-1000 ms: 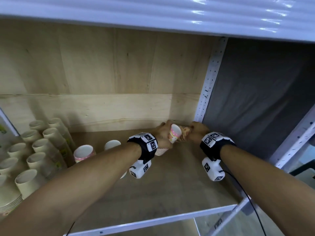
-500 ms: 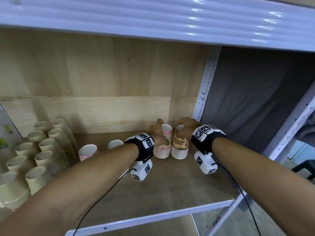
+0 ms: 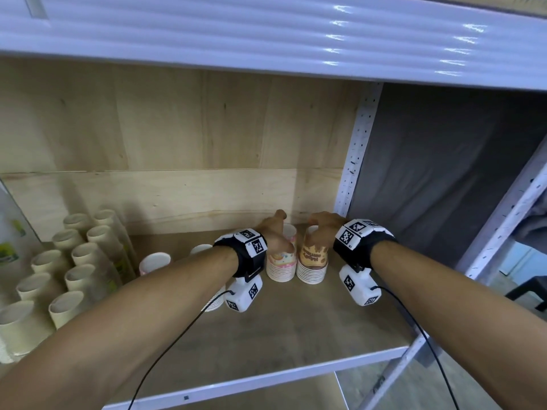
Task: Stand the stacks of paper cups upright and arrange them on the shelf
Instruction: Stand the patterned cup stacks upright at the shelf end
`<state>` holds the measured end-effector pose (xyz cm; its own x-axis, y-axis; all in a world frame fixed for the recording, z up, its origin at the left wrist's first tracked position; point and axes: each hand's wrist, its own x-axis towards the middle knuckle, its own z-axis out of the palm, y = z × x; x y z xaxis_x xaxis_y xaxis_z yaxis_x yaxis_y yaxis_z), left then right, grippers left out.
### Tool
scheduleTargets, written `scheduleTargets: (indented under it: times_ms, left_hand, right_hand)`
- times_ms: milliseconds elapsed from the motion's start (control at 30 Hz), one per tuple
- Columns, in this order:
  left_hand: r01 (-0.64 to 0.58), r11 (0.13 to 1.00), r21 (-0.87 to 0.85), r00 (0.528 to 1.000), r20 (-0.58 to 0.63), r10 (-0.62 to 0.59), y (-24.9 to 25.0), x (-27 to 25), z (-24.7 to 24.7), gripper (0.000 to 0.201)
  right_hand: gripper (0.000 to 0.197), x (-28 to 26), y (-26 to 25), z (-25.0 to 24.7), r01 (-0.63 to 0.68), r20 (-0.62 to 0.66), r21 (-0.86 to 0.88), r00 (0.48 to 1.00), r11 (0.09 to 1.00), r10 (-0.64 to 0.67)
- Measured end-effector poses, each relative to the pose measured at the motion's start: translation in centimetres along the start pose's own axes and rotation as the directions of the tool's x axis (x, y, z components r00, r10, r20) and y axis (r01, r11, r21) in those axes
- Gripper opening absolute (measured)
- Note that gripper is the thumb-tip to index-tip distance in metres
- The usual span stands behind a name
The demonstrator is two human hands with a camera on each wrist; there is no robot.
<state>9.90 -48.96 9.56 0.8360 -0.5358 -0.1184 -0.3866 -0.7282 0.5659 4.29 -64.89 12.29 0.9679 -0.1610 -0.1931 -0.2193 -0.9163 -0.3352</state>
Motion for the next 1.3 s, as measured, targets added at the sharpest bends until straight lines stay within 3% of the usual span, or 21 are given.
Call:
scheduleTargets:
  times_ms: [67, 167, 233, 267, 333, 400, 467, 700, 833, 933, 1067, 1300]
  left_hand:
    - [-0.030, 0.999, 0.031, 0.999, 0.013, 0.030, 0.7, 0.0, -1.0, 0.079]
    - [-0.101, 0.982, 0.158, 0.994, 0.063, 0.092, 2.0, 0.0, -2.2, 0.063]
    - [-0.153, 0.953, 0.262, 0.984, 0.126, 0.124, 2.9, 0.0, -2.6, 0.058]
    - [-0.171, 0.936, 0.308, 0.979, 0.160, 0.126, 3.3, 0.0, -2.7, 0.056]
    - [-0.197, 0.899, 0.391, 0.969, 0.216, 0.118, 3.8, 0.1, -2.7, 0.051]
    - [-0.217, 0.872, 0.438, 0.963, 0.244, 0.117, 4.1, 0.2, -2.7, 0.049]
    - [-0.226, 0.862, 0.454, 0.961, 0.249, 0.121, 4.1, 0.4, -2.6, 0.047]
    - [-0.238, 0.862, 0.447, 0.960, 0.246, 0.137, 3.5, 0.8, -2.8, 0.043]
    - [-0.241, 0.872, 0.426, 0.961, 0.229, 0.154, 3.4, 1.5, -3.7, 0.053]
    - [-0.214, 0.888, 0.407, 0.973, 0.165, 0.158, 3.1, 2.2, -4.5, 0.054]
    - [-0.150, 0.917, 0.369, 0.989, 0.062, 0.136, 3.0, 3.5, -5.7, 0.053]
    - [-0.086, 0.955, 0.283, 0.991, -0.073, 0.111, 2.2, 6.6, -6.8, 0.046]
  right_hand:
    - [0.040, -0.4, -0.7, -0.4, -0.048, -0.002, -0.006, 0.999, 0.999, 0.048]
    - [0.030, 0.6, -1.0, -0.3, -0.101, -0.103, -0.109, 0.991, 0.989, 0.090]
    - [0.013, 2.3, -1.4, 1.6, -0.165, -0.341, -0.142, 0.934, 0.976, 0.108]
    - [0.009, 2.3, -2.0, 1.8, -0.183, -0.353, -0.117, 0.926, 0.976, 0.131]
    - [0.025, 2.5, -1.5, 1.7, -0.239, -0.374, -0.197, 0.915, 0.951, 0.152]
    - [0.036, 3.1, -1.4, 1.3, -0.187, -0.227, -0.203, 0.964, 0.961, 0.140]
    - [0.035, 3.0, -0.6, 0.4, -0.143, -0.093, -0.130, 0.987, 0.981, 0.132]
    - [0.024, 3.6, 0.9, 1.1, -0.058, -0.120, -0.179, 0.992, 0.982, 0.037]
    - [0.026, 3.9, 1.1, 0.3, -0.060, -0.092, -0.165, 0.995, 0.984, 0.046]
    - [0.019, 4.7, 1.4, -0.6, -0.066, -0.124, -0.131, 0.991, 0.989, 0.050]
    - [0.035, 5.6, 0.9, -1.6, -0.045, -0.159, -0.122, 0.987, 0.992, 0.026]
    - [0.039, 8.5, 0.0, -1.9, 0.016, -0.226, -0.052, 0.974, 0.999, -0.027]
